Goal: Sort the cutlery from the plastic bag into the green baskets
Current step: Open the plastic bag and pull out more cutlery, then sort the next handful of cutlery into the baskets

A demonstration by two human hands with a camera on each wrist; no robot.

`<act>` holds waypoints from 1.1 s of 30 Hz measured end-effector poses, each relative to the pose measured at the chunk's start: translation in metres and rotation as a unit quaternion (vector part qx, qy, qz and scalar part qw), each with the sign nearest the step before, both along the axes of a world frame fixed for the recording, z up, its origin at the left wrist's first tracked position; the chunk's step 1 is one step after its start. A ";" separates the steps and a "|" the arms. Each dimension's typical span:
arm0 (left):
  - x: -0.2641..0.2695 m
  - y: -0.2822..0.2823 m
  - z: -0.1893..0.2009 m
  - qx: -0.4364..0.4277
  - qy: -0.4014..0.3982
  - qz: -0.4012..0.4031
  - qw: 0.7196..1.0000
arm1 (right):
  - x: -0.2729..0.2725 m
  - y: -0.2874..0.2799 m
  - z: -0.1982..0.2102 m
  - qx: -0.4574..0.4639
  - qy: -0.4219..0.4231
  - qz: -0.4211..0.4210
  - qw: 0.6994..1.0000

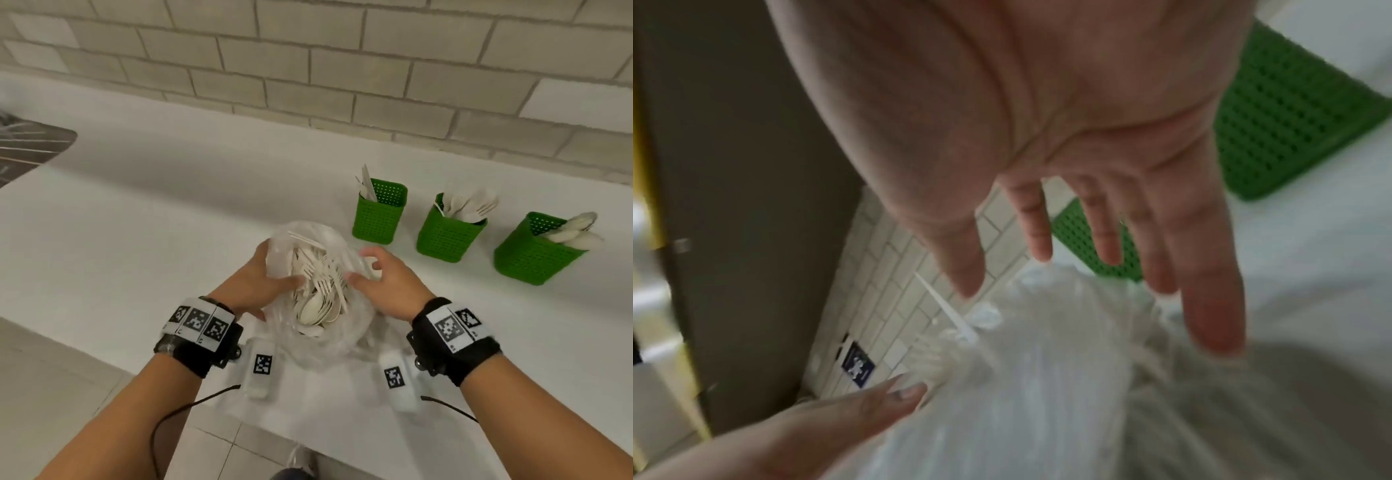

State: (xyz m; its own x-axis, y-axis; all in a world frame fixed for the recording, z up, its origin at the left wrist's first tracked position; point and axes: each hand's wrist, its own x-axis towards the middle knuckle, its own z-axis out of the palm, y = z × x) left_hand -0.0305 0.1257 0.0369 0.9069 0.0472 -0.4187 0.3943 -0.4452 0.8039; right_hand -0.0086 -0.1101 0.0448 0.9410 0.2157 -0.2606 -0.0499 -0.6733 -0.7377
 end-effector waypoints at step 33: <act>0.065 0.079 0.013 -0.032 -0.121 0.043 0.991 | 0.070 0.124 0.014 -0.423 -0.309 0.468 0.712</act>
